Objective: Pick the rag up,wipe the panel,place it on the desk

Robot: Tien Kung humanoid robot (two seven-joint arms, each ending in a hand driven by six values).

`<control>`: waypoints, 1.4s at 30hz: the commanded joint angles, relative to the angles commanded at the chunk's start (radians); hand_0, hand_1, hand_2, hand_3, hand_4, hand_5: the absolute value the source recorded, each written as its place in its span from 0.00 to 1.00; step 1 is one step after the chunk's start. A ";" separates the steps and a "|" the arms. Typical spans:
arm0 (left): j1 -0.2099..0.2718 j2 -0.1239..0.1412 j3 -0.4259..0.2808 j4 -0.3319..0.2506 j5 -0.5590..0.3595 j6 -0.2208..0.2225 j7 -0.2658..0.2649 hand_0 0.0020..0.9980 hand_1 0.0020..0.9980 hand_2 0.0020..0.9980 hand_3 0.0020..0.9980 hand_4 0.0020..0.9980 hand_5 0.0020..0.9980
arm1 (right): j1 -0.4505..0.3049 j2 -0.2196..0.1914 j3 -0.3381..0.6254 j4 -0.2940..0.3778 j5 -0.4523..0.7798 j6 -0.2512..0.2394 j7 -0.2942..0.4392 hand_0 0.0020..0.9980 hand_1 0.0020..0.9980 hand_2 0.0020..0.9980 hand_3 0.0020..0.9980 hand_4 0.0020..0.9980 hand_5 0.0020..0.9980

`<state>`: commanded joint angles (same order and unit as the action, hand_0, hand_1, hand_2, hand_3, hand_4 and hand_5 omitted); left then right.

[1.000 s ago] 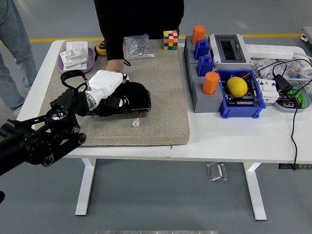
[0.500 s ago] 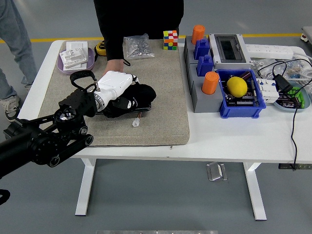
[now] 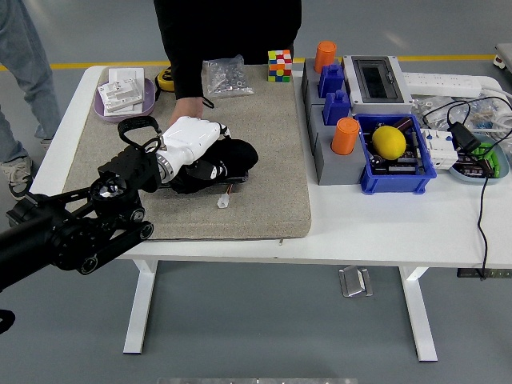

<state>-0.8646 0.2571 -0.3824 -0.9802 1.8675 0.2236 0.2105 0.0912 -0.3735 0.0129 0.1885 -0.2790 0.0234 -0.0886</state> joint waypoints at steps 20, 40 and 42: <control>0.014 0.057 -0.016 0.019 0.011 0.003 -0.003 0.22 0.14 0.45 0.36 0.24 0.00 | -0.005 0.000 0.011 -0.001 0.001 0.000 0.001 0.72 0.63 0.69 0.60 1.00 0.43; 0.062 0.109 -0.054 0.035 0.037 0.010 -0.002 0.22 0.14 0.45 0.36 0.24 0.00 | -0.009 0.001 0.025 -0.002 -0.003 0.001 0.002 0.72 0.63 0.69 0.60 1.00 0.43; 0.065 0.115 -0.057 0.037 0.043 0.010 0.000 0.22 0.14 0.45 0.36 0.25 0.00 | -0.010 0.001 0.026 -0.002 -0.003 0.001 0.001 0.72 0.63 0.69 0.60 1.00 0.43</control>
<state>-0.7997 0.3720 -0.4395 -0.9431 1.9106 0.2337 0.2102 0.0816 -0.3727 0.0385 0.1862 -0.2816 0.0246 -0.0872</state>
